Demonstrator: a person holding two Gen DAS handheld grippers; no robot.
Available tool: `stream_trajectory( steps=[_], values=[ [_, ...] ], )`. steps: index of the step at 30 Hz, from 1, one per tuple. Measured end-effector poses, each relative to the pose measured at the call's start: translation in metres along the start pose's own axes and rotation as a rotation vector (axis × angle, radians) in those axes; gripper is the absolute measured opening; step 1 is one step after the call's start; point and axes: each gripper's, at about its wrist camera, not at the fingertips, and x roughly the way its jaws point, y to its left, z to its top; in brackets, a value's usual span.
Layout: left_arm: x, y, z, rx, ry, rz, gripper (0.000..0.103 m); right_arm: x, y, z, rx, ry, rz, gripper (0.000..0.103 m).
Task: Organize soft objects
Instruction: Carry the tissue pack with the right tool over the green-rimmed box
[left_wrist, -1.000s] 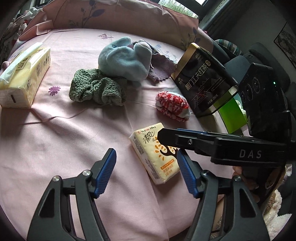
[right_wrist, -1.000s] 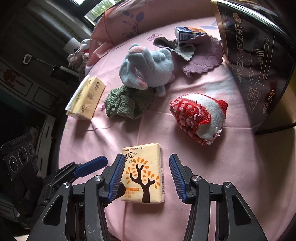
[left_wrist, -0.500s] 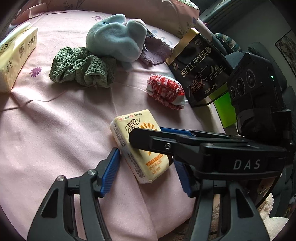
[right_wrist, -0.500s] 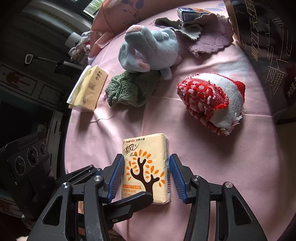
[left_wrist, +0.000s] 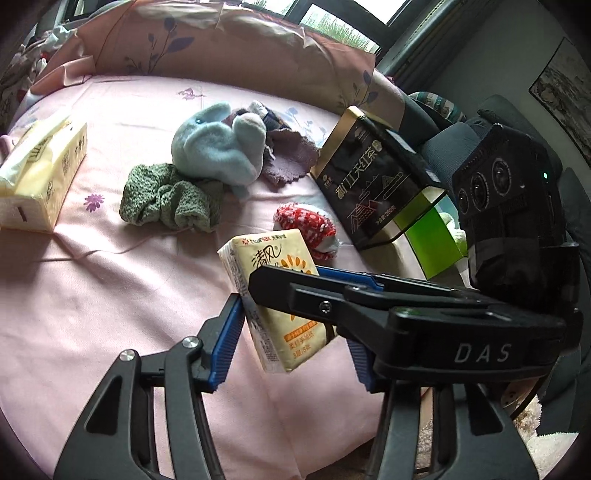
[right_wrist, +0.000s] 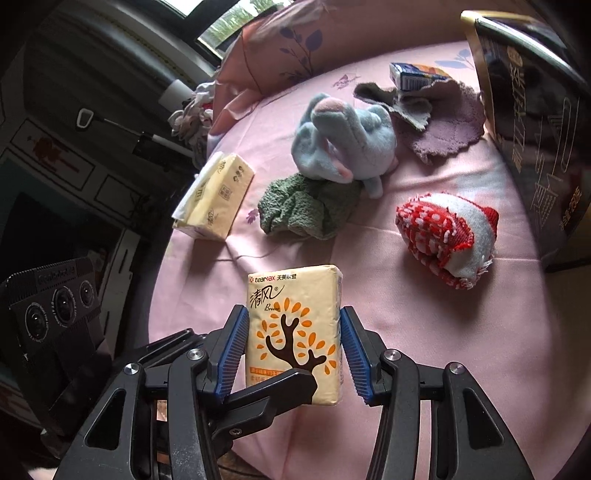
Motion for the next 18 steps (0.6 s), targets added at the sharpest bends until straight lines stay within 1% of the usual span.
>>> stream_trajectory(
  steps=[2, 6, 9, 12, 15, 18],
  values=[
    [-0.014, -0.011, 0.003, 0.023, -0.050, 0.006, 0.051, -0.017, 0.010, 0.002, -0.031, -0.045, -0.001, 0.053],
    [-0.041, -0.042, 0.013, 0.104, -0.152, 0.045, 0.051, -0.055, 0.026, 0.006, -0.087, -0.145, 0.016, 0.053],
    [-0.061, -0.063, 0.020, 0.154, -0.234, 0.047, 0.051, -0.085, 0.037, 0.011, -0.119, -0.222, 0.034, 0.053],
    [-0.075, -0.087, 0.029, 0.209, -0.292, 0.045, 0.051, -0.116, 0.045, 0.014, -0.156, -0.295, 0.039, 0.053],
    [-0.084, -0.112, 0.038, 0.270, -0.345, 0.040, 0.051, -0.147, 0.051, 0.017, -0.200, -0.370, 0.016, 0.053],
    [-0.094, -0.133, 0.046, 0.318, -0.400, 0.008, 0.051, -0.180, 0.056, 0.020, -0.249, -0.452, -0.023, 0.053]
  ],
)
